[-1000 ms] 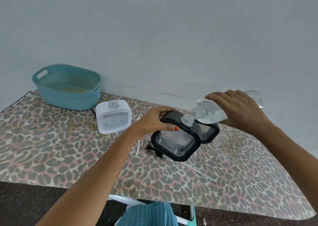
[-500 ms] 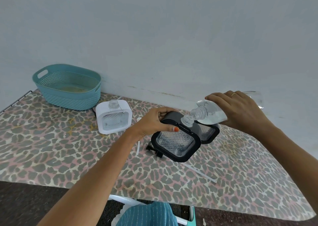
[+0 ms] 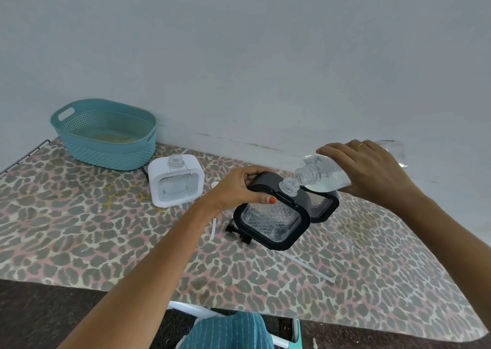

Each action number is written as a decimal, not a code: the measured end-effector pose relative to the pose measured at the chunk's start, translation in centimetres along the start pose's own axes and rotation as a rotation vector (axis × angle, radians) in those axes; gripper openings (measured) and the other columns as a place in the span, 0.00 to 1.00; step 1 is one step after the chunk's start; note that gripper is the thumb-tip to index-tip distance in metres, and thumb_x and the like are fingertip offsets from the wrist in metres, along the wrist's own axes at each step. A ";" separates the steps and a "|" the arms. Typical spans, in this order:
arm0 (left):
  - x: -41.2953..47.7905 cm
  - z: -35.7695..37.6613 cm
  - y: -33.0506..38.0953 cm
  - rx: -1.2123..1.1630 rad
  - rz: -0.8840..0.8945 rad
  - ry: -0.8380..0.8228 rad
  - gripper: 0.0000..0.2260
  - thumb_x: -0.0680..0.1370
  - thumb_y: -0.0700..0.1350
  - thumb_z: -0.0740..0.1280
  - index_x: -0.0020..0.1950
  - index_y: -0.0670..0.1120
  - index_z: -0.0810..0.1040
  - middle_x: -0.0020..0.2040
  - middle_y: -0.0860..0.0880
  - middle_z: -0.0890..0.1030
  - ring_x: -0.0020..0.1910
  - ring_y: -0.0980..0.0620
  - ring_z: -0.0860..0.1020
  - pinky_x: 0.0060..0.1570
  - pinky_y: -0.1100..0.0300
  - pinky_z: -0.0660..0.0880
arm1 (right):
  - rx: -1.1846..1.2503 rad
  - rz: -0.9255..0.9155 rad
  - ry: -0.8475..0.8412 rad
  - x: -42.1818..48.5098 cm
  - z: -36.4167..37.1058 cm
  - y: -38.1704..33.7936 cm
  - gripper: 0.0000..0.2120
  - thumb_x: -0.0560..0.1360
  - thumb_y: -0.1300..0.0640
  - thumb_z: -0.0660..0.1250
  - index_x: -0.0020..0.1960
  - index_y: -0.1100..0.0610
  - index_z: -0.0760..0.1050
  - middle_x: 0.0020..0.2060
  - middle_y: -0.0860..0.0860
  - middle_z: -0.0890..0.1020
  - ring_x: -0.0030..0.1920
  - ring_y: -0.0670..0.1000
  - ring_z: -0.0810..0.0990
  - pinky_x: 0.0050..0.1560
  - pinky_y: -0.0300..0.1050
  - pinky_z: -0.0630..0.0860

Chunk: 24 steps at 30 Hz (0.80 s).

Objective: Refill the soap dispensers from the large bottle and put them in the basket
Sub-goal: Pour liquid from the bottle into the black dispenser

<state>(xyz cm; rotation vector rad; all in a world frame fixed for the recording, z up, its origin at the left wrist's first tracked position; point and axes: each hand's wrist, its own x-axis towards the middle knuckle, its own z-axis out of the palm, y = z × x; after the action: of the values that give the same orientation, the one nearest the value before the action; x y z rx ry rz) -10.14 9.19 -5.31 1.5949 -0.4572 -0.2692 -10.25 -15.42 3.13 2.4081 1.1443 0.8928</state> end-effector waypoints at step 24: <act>-0.3 0.2 0.2 0.012 0.007 0.012 0.19 0.67 0.32 0.72 0.53 0.47 0.75 0.44 0.54 0.80 0.40 0.67 0.79 0.43 0.73 0.74 | 0.002 0.001 -0.014 -0.1 -0.1 0.1 0.41 0.50 0.54 0.83 0.57 0.57 0.67 0.46 0.56 0.83 0.34 0.59 0.81 0.34 0.46 0.75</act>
<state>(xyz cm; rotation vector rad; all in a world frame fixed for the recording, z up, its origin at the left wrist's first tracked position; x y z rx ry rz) -10.50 9.08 -5.11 1.6059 -0.4559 -0.2523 -10.30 -15.55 3.22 2.4122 1.1396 0.8747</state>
